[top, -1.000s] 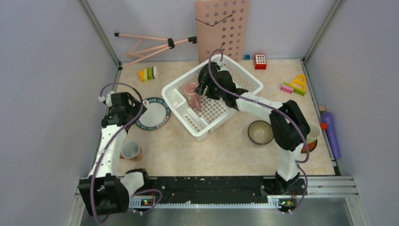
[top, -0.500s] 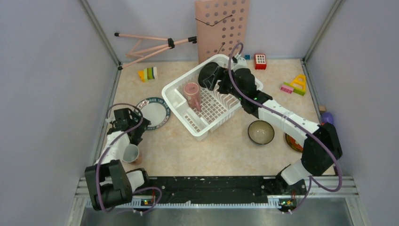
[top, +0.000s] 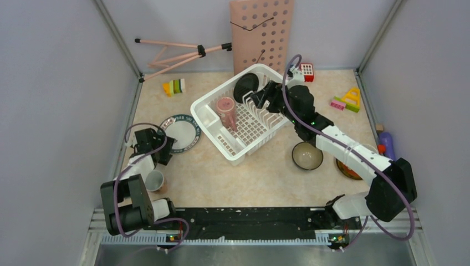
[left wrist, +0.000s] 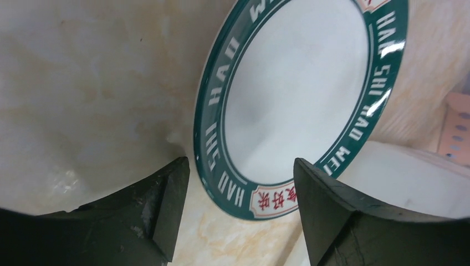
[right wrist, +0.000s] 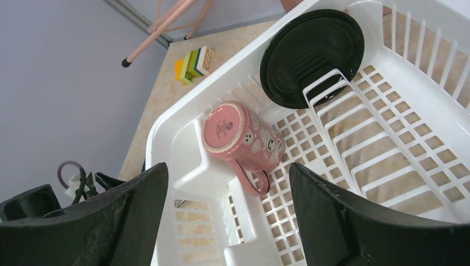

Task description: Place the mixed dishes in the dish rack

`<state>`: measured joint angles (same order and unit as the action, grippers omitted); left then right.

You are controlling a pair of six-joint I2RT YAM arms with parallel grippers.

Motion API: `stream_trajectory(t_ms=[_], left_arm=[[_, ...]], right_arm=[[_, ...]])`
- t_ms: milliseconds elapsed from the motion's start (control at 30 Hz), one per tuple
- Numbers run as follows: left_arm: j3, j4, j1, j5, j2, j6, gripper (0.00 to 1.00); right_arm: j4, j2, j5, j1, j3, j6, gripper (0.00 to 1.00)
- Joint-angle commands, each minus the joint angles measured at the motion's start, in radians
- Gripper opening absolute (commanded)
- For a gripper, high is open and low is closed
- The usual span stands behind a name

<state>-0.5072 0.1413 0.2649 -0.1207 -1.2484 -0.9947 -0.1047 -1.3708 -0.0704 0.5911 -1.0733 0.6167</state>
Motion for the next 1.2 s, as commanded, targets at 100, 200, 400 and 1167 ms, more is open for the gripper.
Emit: stream_trajectory(t_ms=[100,200,400,1167], left_arm=[[0.081,-0.188,0.008,0.026,-0.118,-0.13,0.68],[0.092,-0.231,0.009,0.027,-0.156,-0.159,0.56],[0.088,-0.184,0.017,0.091,-0.116,-0.147,0.35],[-0.183,0.223,0.019,0.397,0.478,0.118,0.0]], right_arm=[[-0.024,0.096,-0.023,-0.025,0.034,-0.024,0.78],[-0.025,0.115,-0.022,-0.027,0.043,-0.022,0.77],[-0.028,0.132,-0.017,-0.03,0.061,-0.012,0.77],[-0.011,0.164,0.016,-0.031,0.074,-0.066,0.77]])
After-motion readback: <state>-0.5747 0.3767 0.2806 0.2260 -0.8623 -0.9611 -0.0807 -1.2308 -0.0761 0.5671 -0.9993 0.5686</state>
